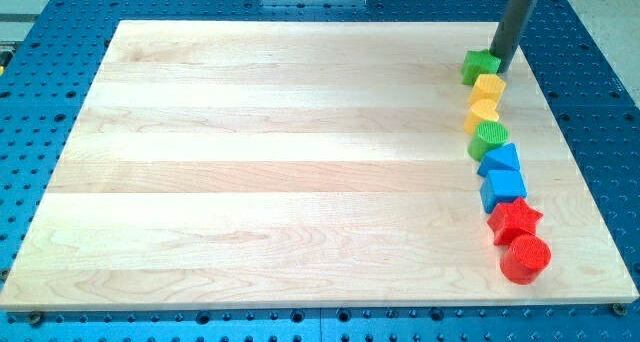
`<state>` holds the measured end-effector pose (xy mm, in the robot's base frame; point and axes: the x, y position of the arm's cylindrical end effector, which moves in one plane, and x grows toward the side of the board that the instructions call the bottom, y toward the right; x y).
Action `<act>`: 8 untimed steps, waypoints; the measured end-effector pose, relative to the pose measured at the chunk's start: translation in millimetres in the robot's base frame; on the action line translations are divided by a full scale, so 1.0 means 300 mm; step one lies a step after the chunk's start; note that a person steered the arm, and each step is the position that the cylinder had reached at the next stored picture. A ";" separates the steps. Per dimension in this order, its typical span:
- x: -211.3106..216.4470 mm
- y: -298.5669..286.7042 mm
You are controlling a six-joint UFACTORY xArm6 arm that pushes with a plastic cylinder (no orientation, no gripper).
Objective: Move the green star to the bottom center of the board
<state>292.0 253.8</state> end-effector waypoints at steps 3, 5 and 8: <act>0.035 -0.560; -0.139 -0.482; -0.028 -0.112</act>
<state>283.8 220.1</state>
